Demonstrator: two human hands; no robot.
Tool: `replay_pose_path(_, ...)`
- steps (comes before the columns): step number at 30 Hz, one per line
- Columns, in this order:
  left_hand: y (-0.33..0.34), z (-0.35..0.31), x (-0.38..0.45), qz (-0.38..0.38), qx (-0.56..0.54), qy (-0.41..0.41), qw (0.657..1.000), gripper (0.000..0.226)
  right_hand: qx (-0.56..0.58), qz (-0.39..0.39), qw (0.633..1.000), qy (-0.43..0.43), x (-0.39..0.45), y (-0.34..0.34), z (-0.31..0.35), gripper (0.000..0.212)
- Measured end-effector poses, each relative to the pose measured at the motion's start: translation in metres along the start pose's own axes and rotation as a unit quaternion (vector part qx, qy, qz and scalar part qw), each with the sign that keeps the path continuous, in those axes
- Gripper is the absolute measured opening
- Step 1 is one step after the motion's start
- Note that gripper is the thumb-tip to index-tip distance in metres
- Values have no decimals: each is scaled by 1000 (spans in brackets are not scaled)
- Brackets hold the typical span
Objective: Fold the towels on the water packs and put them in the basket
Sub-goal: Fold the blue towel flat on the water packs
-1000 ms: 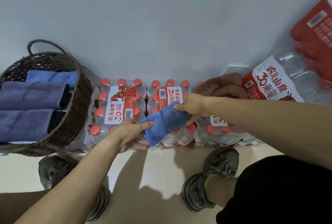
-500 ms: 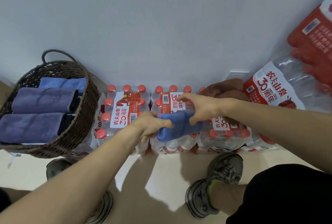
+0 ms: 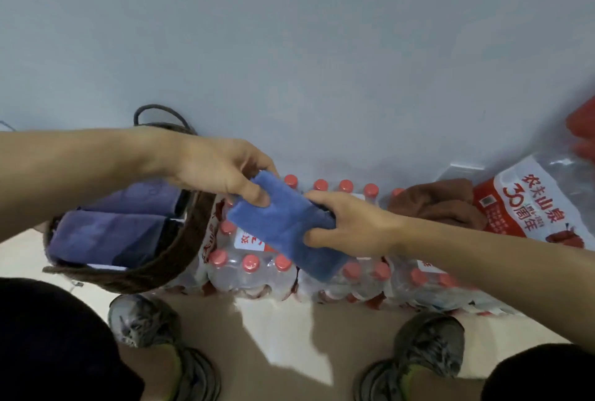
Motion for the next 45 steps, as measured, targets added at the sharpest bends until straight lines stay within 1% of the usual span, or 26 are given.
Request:
replay_pose_path(2, -23, 27, -12, 16, -44, -19, 999, 27, 6, 13, 1000, 0, 22, 8, 12, 22)
replay_pose_path(4, -46, 57, -20, 10, -84, -38, 996, 30, 3, -5, 1000, -4, 48, 12, 22, 29)
replay_pose_path(7, -77, 104, -34, -28, -106, -71, 992, 20, 28, -111, 993, -30, 99, 21, 37, 28)
replay_pose_path(8, -86, 118, -38, -60, -102, -83, 990, 15, 45, -151, 987, -37, 119, 25, 42, 29)
replay_pose_path(10, -100, 150, -43, -174, -110, -110, 972, 13, 61, -212, 974, -47, 162, 34, 53, 34)
replay_pose_path(12, -107, 178, -45, -314, -107, -137, 933, 15, 58, -241, 967, -62, 202, 41, 64, 31)
replay_pose_path(13, -108, 189, -44, -370, -80, -153, 913, 18, 56, -248, 965, -64, 220, 45, 68, 29)
replay_pose_path(14, -108, 199, -43, -408, -44, -175, 895, 22, 52, -253, 964, -56, 234, 48, 70, 32)
replay_pose_path(16, -106, 215, -41, -439, 15, -213, 873, 30, 31, -258, 965, -25, 254, 56, 68, 41)
replay_pose_path(18, -105, 226, -39, -444, 37, -231, 865, 38, -33, -254, 967, -5, 265, 63, 65, 35)
replay_pose_path(20, -106, 231, -36, -443, 59, -247, 860, 38, -100, -248, 964, -1, 271, 67, 68, 25)
replay_pose_path(23, -107, 227, -33, -404, 126, -266, 866, 32, -173, -209, 962, 19, 276, 66, 77, 29)
replay_pose_path(26, -104, 223, -34, -376, 187, -274, 865, 30, -269, -173, 947, 25, 280, 70, 82, 31)
replay_pose_path(27, -103, 221, -35, -369, 216, -278, 860, 30, -291, -176, 940, 24, 279, 73, 84, 29)
replay_pose_path(29, -102, 217, -39, -364, 283, -278, 842, 32, -330, -206, 921, -1, 278, 77, 86, 33)
replay_pose_path(30, -102, 215, -41, -375, 308, -265, 834, 33, -332, -216, 918, -28, 277, 78, 87, 33)
replay_pose_path(31, -102, 213, -41, -385, 320, -239, 832, 32, -317, -214, 922, -54, 276, 78, 88, 29)
replay_pose_path(32, -101, 213, -41, -381, 323, -208, 841, 28, -295, -197, 932, -71, 275, 78, 88, 21)
replay_pose_path(33, -100, 214, -41, -360, 317, -181, 858, 24, -283, -170, 941, -73, 275, 77, 87, 13)
replay_pose_path(34, -98, 217, -41, -333, 305, -165, 877, 25, -282, -144, 946, -65, 274, 76, 84, 12)
replay_pose_path(36, -93, 222, -45, -297, 274, -161, 900, 31, -291, -103, 950, -45, 272, 76, 78, 22)
replay_pose_path(38, -91, 225, -50, -304, 257, -162, 903, 32, -304, -72, 949, -43, 271, 77, 75, 31)
replay_pose_path(40, -92, 226, -52, -306, 256, -167, 902, 32, -309, -55, 948, -44, 271, 77, 77, 34)
replay_pose_path(42, -96, 220, -53, -295, 263, -174, 902, 29, -255, -82, 962, -52, 265, 70, 78, 32)
replay_pose_path(45, -108, 203, -55, -317, 261, -171, 896, 20, -138, -182, 971, -70, 234, 40, 70, 17)
Point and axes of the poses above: each hand's wrist, its own x-axis towards the middle knuckle, its own y-axis out of the palm, z = x × y, the point moved 1 cm from there along x, towards the middle knuckle, and after that the axes turned 9 degrees about x, right-handed, at the moved point
